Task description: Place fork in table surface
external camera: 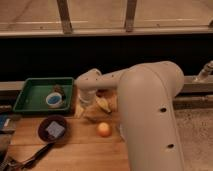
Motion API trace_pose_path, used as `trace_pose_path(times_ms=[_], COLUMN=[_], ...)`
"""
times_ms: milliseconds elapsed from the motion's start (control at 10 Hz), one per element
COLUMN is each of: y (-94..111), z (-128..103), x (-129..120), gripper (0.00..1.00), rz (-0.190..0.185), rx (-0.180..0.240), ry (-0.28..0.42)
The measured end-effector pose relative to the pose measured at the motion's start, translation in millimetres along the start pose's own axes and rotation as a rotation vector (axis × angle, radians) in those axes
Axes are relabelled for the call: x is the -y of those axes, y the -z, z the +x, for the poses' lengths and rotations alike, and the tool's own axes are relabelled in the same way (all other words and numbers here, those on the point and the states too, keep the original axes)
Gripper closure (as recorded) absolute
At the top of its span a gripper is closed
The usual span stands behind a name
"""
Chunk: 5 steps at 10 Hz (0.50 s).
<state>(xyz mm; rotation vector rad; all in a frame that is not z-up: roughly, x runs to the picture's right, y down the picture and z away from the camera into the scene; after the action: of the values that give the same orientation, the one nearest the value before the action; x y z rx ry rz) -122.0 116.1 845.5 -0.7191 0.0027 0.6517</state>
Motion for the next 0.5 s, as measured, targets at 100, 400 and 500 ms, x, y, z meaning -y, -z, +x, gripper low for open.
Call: trace_pose_path(times_ms=[100,400,500], y=[12.6,76.0,87.5], z=[0.7,28.3,36.3], x=[2.2,12.9,12.8], gripper=[0.20,0.20,0.20], rz=[0.023,0.130,0.144], rx=[0.013,0.167,0.209], ry=[-0.006,-0.077,-0.093])
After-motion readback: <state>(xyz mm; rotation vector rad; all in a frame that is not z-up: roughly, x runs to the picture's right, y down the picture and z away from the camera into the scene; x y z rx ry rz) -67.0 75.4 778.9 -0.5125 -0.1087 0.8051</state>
